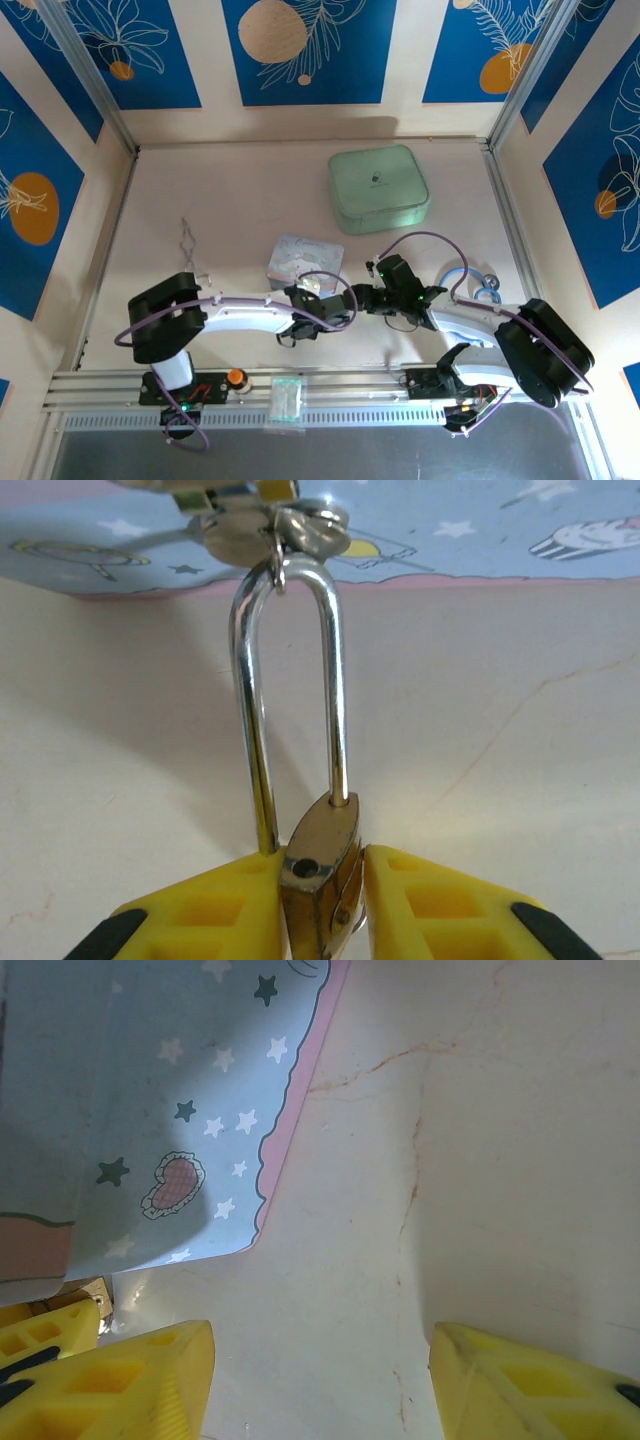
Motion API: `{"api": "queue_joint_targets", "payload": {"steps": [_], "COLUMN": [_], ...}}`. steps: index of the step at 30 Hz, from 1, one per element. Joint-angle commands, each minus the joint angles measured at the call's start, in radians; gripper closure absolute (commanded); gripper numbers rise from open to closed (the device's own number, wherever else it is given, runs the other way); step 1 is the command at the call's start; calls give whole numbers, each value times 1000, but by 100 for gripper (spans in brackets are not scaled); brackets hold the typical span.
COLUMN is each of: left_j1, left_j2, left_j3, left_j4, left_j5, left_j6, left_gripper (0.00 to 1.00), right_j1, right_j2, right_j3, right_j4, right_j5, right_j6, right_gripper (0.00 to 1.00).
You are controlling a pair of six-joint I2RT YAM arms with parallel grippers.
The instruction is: Unlock the padlock with the key
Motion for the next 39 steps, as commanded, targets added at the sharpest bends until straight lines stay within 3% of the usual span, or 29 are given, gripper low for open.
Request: {"api": "queue_joint_targets", "payload": {"steps": [1,7,26,27,29,30,35,39], "left_j1": [-19,-21,-67,-67,-64,-59,-22,27], "left_j2": [32,64,36,18,-31,-59,-217,-373], "left_j3": [47,57,88,77,53,43,-17,-88], "left_j4": [-73,-89,-93,-81,-54,-42,32,128], "left_j5": [-44,-35,-41,-49,-67,-72,-102,-92], "left_j6": [-14,-11,-21,-18,-12,-8,33,74], "left_gripper": [76,79,71,67,45,33,1,1], "right_j1": [9,12,19,25,42,59,129,160], "right_j2": [10,9,-21,-39,-93,-130,-271,-347], "right_j3": [-15,-23,-45,-54,-61,-63,-59,-39], "right_j4": [37,39,62,75,56,39,-44,-141], "right_j5": [-15,-13,-8,-8,28,55,132,167], "right_j6": [10,14,17,21,52,55,-36,-50], "right_gripper": [41,41,39,34,0,1,1,4]}}
